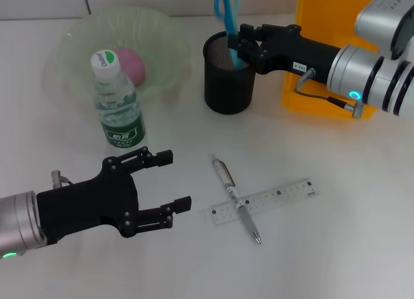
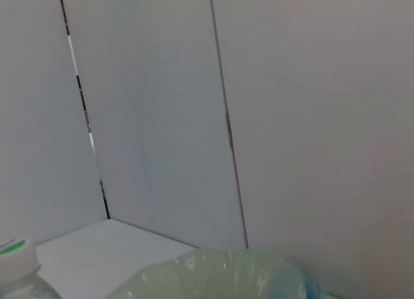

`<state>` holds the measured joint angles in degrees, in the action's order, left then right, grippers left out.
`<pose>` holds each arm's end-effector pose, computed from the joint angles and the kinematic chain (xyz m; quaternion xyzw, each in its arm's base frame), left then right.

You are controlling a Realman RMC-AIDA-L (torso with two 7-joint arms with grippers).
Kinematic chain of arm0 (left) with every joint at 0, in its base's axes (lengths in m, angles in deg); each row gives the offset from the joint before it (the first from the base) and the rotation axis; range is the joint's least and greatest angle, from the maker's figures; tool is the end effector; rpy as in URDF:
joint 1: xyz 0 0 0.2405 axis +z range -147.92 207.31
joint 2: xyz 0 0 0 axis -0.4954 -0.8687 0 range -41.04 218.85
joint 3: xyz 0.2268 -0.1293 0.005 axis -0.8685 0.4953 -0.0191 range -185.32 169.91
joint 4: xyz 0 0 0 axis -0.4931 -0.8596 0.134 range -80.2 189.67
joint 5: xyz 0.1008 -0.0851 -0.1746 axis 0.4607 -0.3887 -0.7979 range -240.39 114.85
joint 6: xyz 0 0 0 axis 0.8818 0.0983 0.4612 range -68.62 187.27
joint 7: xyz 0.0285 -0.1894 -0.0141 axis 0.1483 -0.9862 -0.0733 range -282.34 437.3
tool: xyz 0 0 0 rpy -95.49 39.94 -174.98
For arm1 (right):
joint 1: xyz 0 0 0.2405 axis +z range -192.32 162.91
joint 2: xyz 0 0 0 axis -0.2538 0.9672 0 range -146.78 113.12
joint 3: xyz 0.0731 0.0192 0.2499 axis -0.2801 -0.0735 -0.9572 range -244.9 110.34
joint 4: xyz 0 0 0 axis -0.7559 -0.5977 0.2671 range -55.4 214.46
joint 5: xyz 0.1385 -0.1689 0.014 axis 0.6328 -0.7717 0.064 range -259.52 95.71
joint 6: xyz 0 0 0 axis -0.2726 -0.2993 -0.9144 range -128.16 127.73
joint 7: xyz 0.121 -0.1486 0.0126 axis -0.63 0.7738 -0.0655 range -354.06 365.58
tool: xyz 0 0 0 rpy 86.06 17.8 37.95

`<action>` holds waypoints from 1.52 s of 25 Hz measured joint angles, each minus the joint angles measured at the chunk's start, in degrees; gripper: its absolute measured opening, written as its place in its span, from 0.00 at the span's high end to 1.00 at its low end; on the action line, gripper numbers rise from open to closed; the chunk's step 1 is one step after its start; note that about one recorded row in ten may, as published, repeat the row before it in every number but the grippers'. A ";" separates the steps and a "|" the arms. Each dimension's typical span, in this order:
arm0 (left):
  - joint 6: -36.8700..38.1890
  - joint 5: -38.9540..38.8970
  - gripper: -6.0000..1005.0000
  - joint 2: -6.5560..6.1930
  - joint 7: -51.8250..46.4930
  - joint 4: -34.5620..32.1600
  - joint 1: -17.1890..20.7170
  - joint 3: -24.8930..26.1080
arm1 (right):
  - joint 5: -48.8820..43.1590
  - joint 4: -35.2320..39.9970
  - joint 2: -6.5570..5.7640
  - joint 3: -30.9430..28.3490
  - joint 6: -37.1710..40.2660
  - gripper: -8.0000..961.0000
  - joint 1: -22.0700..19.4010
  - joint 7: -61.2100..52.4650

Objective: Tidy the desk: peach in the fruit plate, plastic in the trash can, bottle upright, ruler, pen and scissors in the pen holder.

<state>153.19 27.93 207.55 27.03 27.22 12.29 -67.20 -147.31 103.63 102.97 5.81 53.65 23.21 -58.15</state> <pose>-0.2655 0.2691 -0.0762 -0.9295 -0.0982 -0.3307 0.1308 0.1979 0.4421 -0.0948 -0.8873 0.2190 0.2906 0.2832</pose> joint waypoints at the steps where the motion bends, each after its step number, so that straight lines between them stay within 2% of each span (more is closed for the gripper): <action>1: 0.02 -0.06 0.19 0.00 0.00 0.00 0.00 0.00 | 0.00 0.07 0.00 -0.08 0.17 0.68 -0.33 -0.17; 8: 1.04 -0.29 0.19 -0.07 -0.35 -0.46 0.09 0.13 | -0.04 5.35 -0.33 -0.11 5.51 0.58 -4.14 -3.51; 11: 3.30 -0.36 0.19 -0.08 -2.70 -1.91 0.45 0.58 | -1.48 13.85 -0.88 -0.12 12.41 0.50 -9.58 -11.58; 12: 3.86 -0.32 0.19 -0.09 -4.82 -3.33 0.72 0.56 | -5.88 21.19 -1.62 -0.75 16.78 0.48 -13.20 -20.20; 13: 4.12 -0.24 0.19 -0.08 -6.83 -4.88 1.01 0.43 | -5.88 21.19 -1.62 -0.75 16.78 0.46 -13.20 -20.20; 15: 3.82 0.16 0.19 -0.02 -11.32 -9.02 1.88 -0.10 | -14.26 29.42 -1.89 -3.81 21.47 0.39 -16.21 -29.13; 16: 3.60 0.33 0.19 0.04 -12.45 -10.48 2.25 -0.25 | -18.87 32.36 -1.81 -5.63 24.27 0.34 -16.93 -31.90; 17: 3.55 0.45 0.19 0.08 -12.77 -11.51 2.61 -0.32 | -31.05 39.81 -1.59 -10.01 32.66 0.31 -17.68 -38.30; 18: 3.52 0.45 0.19 0.09 -12.73 -12.09 2.85 -0.33 | -31.05 39.81 -1.59 -10.01 32.66 0.27 -17.68 -38.30; 21: 3.62 0.42 0.19 -0.09 -11.50 -12.27 3.31 -0.20 | -47.02 48.86 -1.98 -13.00 45.22 0.15 -14.53 -42.00; 22: 3.34 0.95 0.19 -0.14 -11.19 -12.14 3.34 -0.27 | -55.06 53.45 -2.21 -13.27 52.08 0.15 -10.99 -41.89; 23: 3.34 0.95 0.19 -0.14 -11.19 -12.14 3.34 -0.27 | -55.06 53.45 -2.21 -13.27 52.08 0.15 -10.99 -41.89; 24: 3.13 1.39 0.19 -0.17 -11.17 -12.09 3.31 -0.33 | -57.92 55.09 -2.23 -12.96 54.70 0.14 -9.14 -41.30; 26: 2.90 2.01 0.19 -0.17 -11.17 -12.01 3.20 -0.31 | -62.80 57.95 -2.14 -11.61 57.89 0.14 -5.08 -40.45; 27: 2.87 2.16 0.19 -0.19 -11.17 -12.00 3.20 -0.30 | -67.13 59.40 -1.83 -8.45 59.00 0.14 -1.68 -40.18; 28: 2.87 2.24 0.19 -0.22 -11.16 -12.03 3.26 -0.32 | -67.13 59.40 -1.83 -8.45 59.00 0.14 -1.68 -40.18; 31: 2.92 2.90 0.19 -0.31 -11.16 -12.29 3.37 -0.33 | -72.82 60.78 -1.15 -1.02 58.45 0.13 1.93 -40.19; 32: 2.98 3.82 0.19 -0.40 -11.16 -12.41 3.37 -0.08 | -74.93 60.75 -0.72 3.36 57.22 0.13 3.51 -39.98; 33: 2.98 3.82 0.19 -0.40 -11.16 -12.41 3.37 -0.08 | -74.93 60.75 -0.72 3.36 57.22 0.13 3.51 -39.98; 37: 2.87 6.14 0.19 -0.49 -11.23 -12.58 2.78 0.13 | -75.32 58.61 -0.39 11.48 53.34 0.13 6.11 -39.98; 38: 2.87 6.14 0.19 -0.49 -11.23 -12.58 2.78 0.13 | -75.32 58.61 -0.39 11.48 53.34 0.13 6.11 -39.98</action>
<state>156.07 34.08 207.06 15.80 14.64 15.07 -67.07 -222.64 162.24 102.58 17.29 106.99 29.32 -98.13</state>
